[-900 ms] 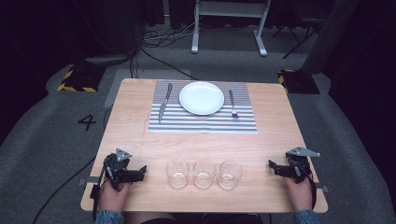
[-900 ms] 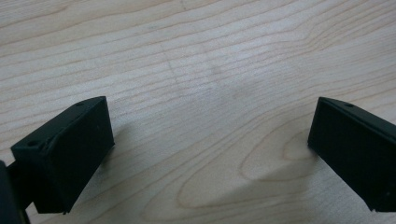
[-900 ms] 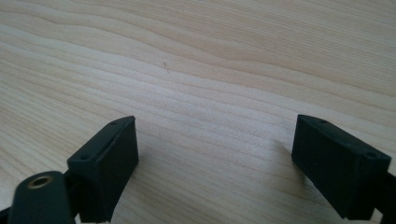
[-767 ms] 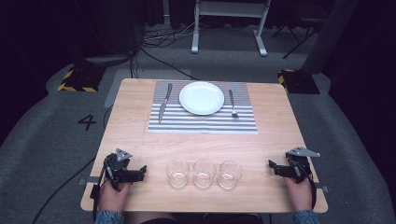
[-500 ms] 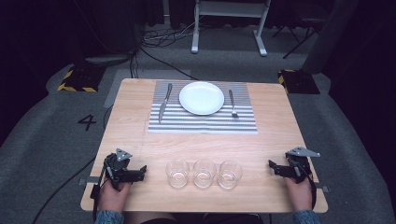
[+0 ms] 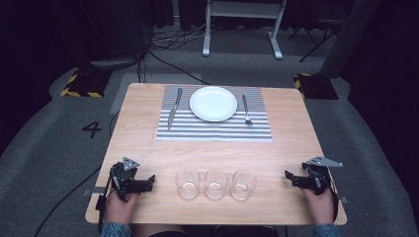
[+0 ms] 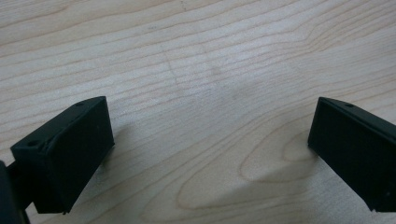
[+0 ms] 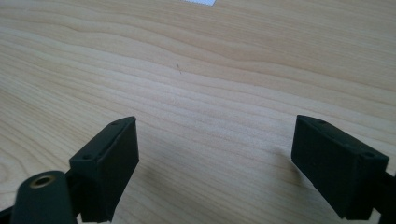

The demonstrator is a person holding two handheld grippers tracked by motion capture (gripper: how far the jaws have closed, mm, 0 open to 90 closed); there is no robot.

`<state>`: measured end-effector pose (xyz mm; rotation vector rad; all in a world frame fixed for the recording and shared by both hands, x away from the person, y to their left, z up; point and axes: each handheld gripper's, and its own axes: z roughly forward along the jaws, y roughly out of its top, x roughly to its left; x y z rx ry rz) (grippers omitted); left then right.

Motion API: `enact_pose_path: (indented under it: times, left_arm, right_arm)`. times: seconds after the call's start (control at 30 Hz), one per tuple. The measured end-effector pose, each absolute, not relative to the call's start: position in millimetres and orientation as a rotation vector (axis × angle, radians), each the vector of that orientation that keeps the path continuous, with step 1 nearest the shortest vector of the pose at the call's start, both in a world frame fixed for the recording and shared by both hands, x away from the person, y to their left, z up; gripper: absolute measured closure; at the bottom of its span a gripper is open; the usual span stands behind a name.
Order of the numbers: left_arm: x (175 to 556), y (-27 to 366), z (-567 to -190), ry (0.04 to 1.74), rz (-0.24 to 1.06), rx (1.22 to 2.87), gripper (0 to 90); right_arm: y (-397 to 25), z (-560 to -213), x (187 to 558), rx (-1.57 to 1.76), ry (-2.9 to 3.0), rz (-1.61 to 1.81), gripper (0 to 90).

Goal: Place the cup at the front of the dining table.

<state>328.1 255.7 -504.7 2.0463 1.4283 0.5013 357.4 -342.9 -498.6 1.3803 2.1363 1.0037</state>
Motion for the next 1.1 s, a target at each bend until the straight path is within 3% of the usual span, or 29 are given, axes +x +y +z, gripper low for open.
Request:
enact_pose_path:
  times: [0.5, 1.1]
  left_arm:
    - [328.2, 255.6, -505.0, 1.427, 0.501, 2.042, 0.2]
    - [328.2, 255.5, -505.0, 1.427, 0.500, 2.042, 0.2]
  right_arm:
    - [-312.8, -438.0, 327.9, 1.146, 2.131, 1.210, 15.6]
    - [-278.2, -407.0, 307.2, 1.003, 2.209, 1.253, 14.5]
